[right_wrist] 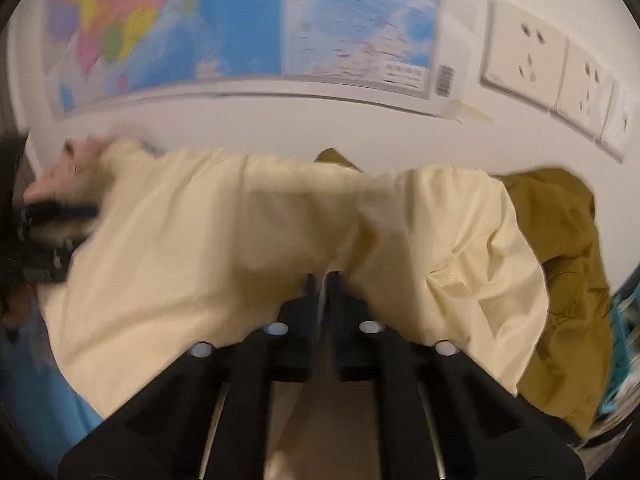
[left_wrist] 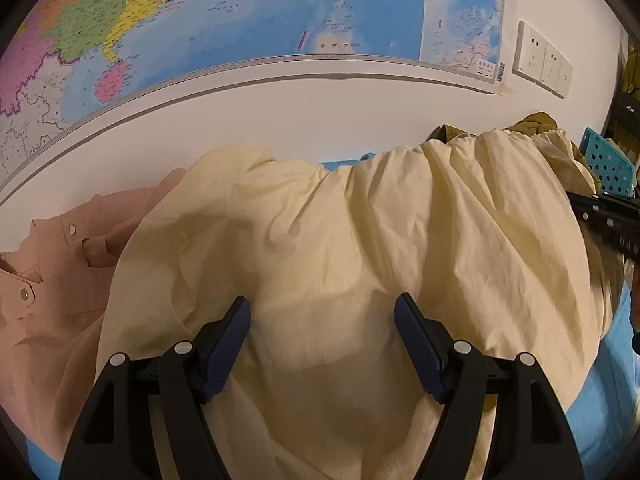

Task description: Fold large clothes

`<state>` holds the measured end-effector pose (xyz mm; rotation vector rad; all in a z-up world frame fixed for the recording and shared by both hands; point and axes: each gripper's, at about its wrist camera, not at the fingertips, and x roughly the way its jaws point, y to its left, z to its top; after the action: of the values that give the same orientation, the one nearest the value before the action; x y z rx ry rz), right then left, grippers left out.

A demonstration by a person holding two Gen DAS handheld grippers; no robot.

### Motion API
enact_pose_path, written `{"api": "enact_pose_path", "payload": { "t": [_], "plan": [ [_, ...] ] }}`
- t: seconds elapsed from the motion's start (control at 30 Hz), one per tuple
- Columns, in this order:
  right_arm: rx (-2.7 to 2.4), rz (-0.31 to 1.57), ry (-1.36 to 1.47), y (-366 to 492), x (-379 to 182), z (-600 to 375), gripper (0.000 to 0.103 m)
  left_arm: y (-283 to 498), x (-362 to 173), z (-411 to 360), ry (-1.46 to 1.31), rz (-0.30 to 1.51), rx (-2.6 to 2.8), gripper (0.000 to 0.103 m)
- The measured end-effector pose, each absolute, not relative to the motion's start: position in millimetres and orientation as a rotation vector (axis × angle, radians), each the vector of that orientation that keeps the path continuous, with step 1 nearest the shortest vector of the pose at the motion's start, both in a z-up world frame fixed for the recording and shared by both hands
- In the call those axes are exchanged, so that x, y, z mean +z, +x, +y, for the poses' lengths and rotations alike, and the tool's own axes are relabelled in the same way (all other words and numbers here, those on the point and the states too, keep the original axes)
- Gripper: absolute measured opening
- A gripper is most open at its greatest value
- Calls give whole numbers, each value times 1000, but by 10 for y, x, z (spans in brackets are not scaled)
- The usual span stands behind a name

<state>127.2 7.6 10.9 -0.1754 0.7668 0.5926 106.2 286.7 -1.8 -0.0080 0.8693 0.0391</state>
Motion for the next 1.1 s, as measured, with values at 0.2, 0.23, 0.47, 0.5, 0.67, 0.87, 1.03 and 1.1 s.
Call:
{"api": "enact_pose_path", "payload": {
  "t": [0.2,0.23,0.47,0.5,0.67,0.87,1.03,1.1],
  "plan": [
    [585,816,-98,1602,-90,23,1,1318,-142,2893,-6,883,66,73],
    [585,834,-65,1634,-114,19,1,1372,-181,2890,-7,893,79,73],
    [638,819,14,1404,115,-212,36,1079,-25,2842,10,849,75,73],
    [649,805,17,1338,156,-261,44,1004,8,2827,20,836,75,74],
    [663,724,-36,892,326,-374,59,630,144,2813,7,791,77,76],
    [670,754,-119,655,126,-292,67,337,143,2717,18,782,29,77],
    [599,776,-192,760,-142,-115,30,424,-93,2721,19,818,76,77],
    [585,764,-208,834,-129,-43,13,479,-144,2769,3,825,84,77]
  ]
}}
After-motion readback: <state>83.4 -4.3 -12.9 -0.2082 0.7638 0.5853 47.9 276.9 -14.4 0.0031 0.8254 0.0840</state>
